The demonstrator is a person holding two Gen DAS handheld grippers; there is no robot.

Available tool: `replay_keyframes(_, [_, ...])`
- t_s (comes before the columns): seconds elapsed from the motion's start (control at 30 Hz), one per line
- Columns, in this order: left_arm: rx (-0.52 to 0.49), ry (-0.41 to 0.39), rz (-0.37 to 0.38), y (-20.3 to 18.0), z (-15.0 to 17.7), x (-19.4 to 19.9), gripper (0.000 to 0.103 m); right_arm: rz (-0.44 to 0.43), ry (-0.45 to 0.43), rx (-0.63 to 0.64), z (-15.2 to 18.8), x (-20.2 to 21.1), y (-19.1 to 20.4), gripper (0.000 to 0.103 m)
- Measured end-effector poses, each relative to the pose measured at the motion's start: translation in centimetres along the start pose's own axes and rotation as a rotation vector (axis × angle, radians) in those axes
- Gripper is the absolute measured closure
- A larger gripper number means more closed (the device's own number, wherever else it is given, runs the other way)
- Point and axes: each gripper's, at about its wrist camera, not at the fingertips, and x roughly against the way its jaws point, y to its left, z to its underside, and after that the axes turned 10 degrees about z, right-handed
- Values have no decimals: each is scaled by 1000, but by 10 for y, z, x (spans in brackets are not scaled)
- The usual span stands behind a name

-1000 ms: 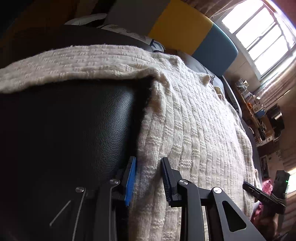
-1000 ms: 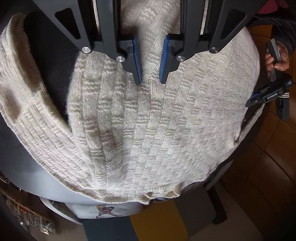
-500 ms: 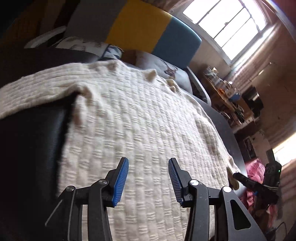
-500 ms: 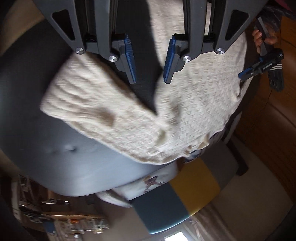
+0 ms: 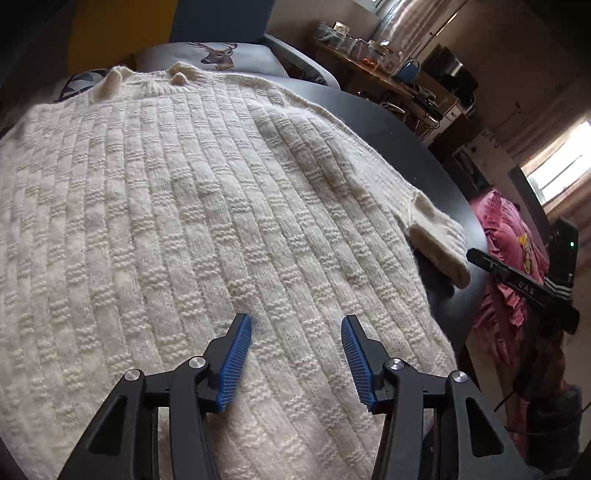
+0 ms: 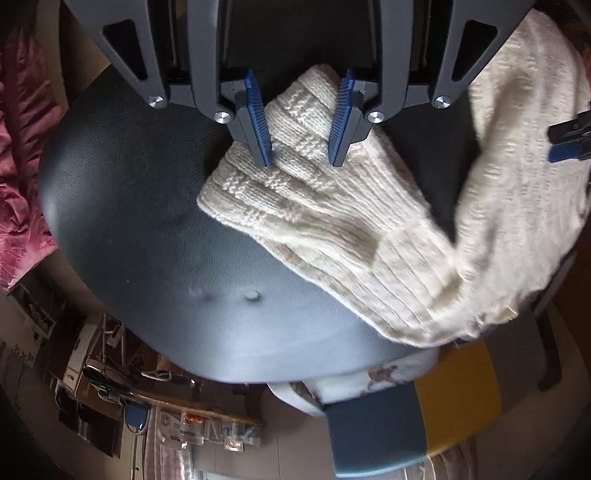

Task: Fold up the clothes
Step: 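Grasp the sleeve cuff with the right gripper and lift it, then fold the sleeve across the sweater body with the right gripper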

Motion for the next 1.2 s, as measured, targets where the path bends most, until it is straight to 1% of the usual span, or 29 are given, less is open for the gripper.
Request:
replay_keyframes(0.07, [-21,3,-4,-3,3,-3,42,57,-2,39,-2,-11,10,67])
replay_keyframes(0.1, [-22,0,1,-2,5,-2,41,86,-3,59,-3,-16,15,67])
replay_keyframes(0.17, [-23,-5,11,1,8,-1,41,96,-11,82,-1,-16,16,67])
replay_keyframes(0.2, [-23,-6,19,2,9,-1,40,97,-16,93,-1,-16,17,70])
replay_keyframes(0.27, [-3,-16,46,4,9,0,38,95,-23,105,0,-15,16,78])
replay_keyframes(0.33, [22,-26,76,7,9,2,35,81,-23,96,-3,-13,13,91])
replay_keyframes(0.4, [39,-31,98,9,9,3,35,64,-27,53,-10,-8,1,95])
replay_keyframes(0.47, [49,-34,117,11,9,5,35,108,-66,12,-19,4,-18,96])
replay_keyframes(0.53, [56,-36,130,13,10,6,35,186,-82,-29,-29,12,-44,96])
replay_keyframes(0.57, [58,-36,133,14,10,6,35,242,-89,-58,-33,14,-58,98])
replay_keyframes(0.6, [60,-36,136,14,9,6,35,287,-80,-91,-35,13,-74,99])
replay_keyframes(0.67, [61,-38,137,14,9,6,35,304,-34,-212,-34,6,-110,99])
replay_keyframes(0.73, [60,-37,133,14,9,5,35,233,-8,-349,-27,2,-139,95])
replay_keyframes(0.77, [60,-37,130,13,8,5,35,174,-20,-413,-22,6,-149,95])
replay_keyframes(0.8, [59,-38,128,13,8,5,35,104,-31,-458,-16,10,-153,90])
replay_keyframes(0.83, [59,-39,125,13,8,5,35,34,-42,-503,-11,15,-156,79])
replay_keyframes(0.87, [57,-39,123,14,8,5,35,-37,-53,-547,-5,19,-159,78])
replay_keyframes(0.93, [61,-41,122,14,7,4,35,-156,-54,-572,4,25,-153,78])
replay_keyframes(1.0, [70,-41,125,15,6,4,34,-199,-66,-547,12,35,-137,78])
replay_keyframes(1.07, [75,-40,128,16,5,2,33,-185,-61,-483,13,38,-113,78])
replay_keyframes(1.13, [75,-41,130,16,5,2,33,-97,-51,-419,8,35,-92,78])
replay_keyframes(1.2, [73,-43,130,15,6,2,33,2,-42,-390,0,25,-77,78])
